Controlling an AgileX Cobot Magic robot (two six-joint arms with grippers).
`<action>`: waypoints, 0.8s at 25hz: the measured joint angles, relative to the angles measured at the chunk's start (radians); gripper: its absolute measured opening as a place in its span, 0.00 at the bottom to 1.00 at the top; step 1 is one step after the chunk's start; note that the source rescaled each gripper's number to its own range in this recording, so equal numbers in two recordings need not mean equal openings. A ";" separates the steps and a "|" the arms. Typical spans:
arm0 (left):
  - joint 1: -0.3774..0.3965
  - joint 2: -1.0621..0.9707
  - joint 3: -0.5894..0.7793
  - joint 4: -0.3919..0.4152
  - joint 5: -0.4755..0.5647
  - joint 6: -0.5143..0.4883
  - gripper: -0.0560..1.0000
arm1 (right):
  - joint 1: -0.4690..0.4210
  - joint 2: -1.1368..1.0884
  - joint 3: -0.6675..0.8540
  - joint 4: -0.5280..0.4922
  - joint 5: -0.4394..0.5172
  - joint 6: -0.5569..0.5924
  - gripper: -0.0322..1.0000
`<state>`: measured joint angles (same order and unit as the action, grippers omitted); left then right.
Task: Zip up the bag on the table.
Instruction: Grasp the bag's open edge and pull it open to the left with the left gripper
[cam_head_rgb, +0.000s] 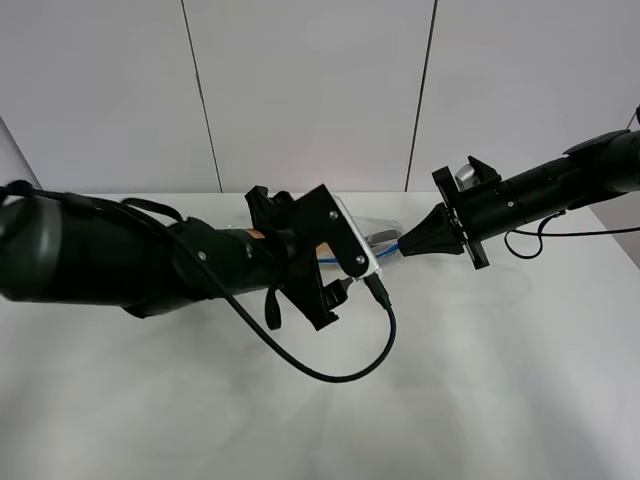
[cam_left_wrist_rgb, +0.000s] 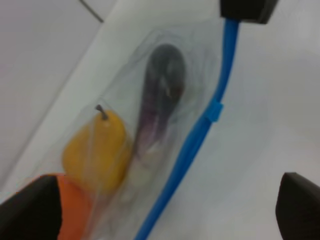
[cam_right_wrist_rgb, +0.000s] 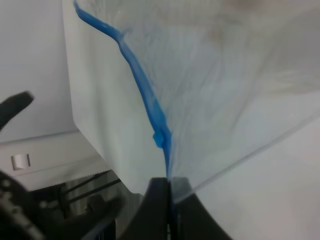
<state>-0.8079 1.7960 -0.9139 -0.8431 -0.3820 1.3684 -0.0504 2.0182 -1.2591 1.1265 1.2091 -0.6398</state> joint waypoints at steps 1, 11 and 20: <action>-0.008 0.022 -0.006 0.008 -0.039 -0.006 1.00 | 0.000 0.000 0.000 0.000 0.000 0.000 0.03; -0.021 0.140 -0.051 0.306 -0.187 -0.283 1.00 | 0.000 0.000 0.000 0.003 0.000 0.001 0.03; -0.021 0.215 -0.052 0.460 -0.263 -0.375 0.98 | 0.000 0.000 0.000 0.004 -0.002 0.001 0.03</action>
<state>-0.8291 2.0110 -0.9662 -0.3827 -0.6445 0.9934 -0.0504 2.0182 -1.2591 1.1301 1.2074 -0.6391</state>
